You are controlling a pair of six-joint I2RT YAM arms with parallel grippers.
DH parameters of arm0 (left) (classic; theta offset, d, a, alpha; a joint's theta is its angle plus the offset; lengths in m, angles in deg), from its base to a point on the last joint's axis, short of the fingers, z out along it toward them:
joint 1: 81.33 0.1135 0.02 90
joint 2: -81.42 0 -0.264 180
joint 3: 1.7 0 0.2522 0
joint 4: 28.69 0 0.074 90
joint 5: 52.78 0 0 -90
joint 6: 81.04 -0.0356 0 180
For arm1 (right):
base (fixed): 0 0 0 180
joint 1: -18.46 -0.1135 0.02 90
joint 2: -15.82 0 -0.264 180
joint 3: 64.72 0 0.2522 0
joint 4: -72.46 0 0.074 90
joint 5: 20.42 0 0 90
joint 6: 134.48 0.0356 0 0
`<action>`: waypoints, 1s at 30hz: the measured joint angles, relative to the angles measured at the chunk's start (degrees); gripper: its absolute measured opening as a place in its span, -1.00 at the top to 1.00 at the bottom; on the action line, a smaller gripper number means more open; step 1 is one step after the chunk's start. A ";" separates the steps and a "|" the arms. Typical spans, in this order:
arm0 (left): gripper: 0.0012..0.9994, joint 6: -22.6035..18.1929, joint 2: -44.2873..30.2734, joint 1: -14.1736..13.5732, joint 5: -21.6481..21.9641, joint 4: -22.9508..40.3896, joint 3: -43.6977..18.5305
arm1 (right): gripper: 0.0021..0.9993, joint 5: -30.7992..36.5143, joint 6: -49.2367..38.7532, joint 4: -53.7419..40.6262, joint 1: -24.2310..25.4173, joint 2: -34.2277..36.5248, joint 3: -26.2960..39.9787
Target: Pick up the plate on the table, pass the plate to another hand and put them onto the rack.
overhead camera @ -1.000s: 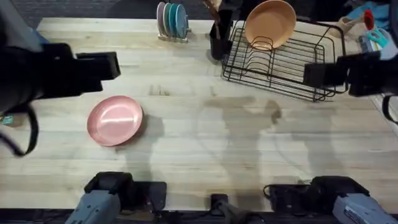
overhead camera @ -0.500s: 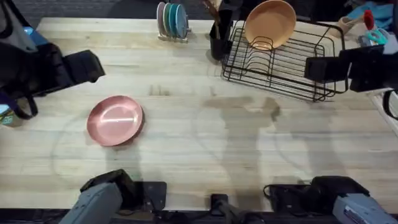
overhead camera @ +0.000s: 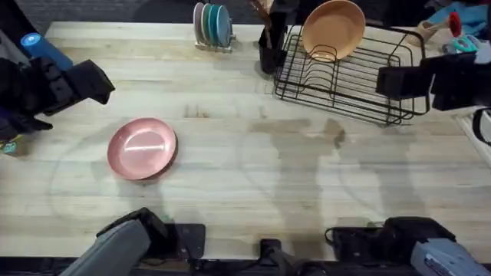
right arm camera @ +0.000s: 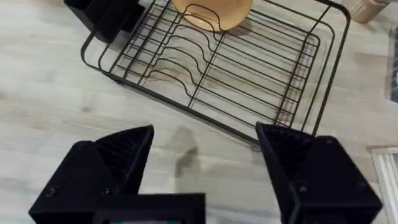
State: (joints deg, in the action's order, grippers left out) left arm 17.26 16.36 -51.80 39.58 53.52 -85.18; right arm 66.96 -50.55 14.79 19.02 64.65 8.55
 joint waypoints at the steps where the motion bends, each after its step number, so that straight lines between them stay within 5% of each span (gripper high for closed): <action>1: -0.99 0.55 -0.47 0.34 -0.03 -0.12 0.00 | -0.99 0.01 0.01 0.01 0.00 -0.01 0.00; 2: -0.99 3.92 -4.83 1.59 -0.03 -0.11 0.00 | -0.99 0.01 0.01 0.30 0.00 -0.01 0.00; 7: -0.99 5.76 -9.50 1.61 3.14 -1.10 0.33 | -0.99 0.00 0.00 2.18 0.00 -0.01 0.00; 13: -0.99 8.77 -10.31 7.32 6.81 -17.24 19.13 | -0.99 0.01 -1.51 7.68 0.00 -0.01 0.00; 21: -0.99 9.74 -10.31 7.58 4.55 -22.91 25.70 | -0.99 0.01 -1.68 7.68 0.00 -0.01 0.00; 30: -0.99 9.94 -11.22 7.58 1.89 -24.43 25.72 | -0.99 0.01 -1.69 7.68 0.00 -0.01 0.00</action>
State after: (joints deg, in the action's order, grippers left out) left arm 27.20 5.13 -44.22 41.47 29.09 -59.46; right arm 66.97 -52.24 22.47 19.02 64.64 8.55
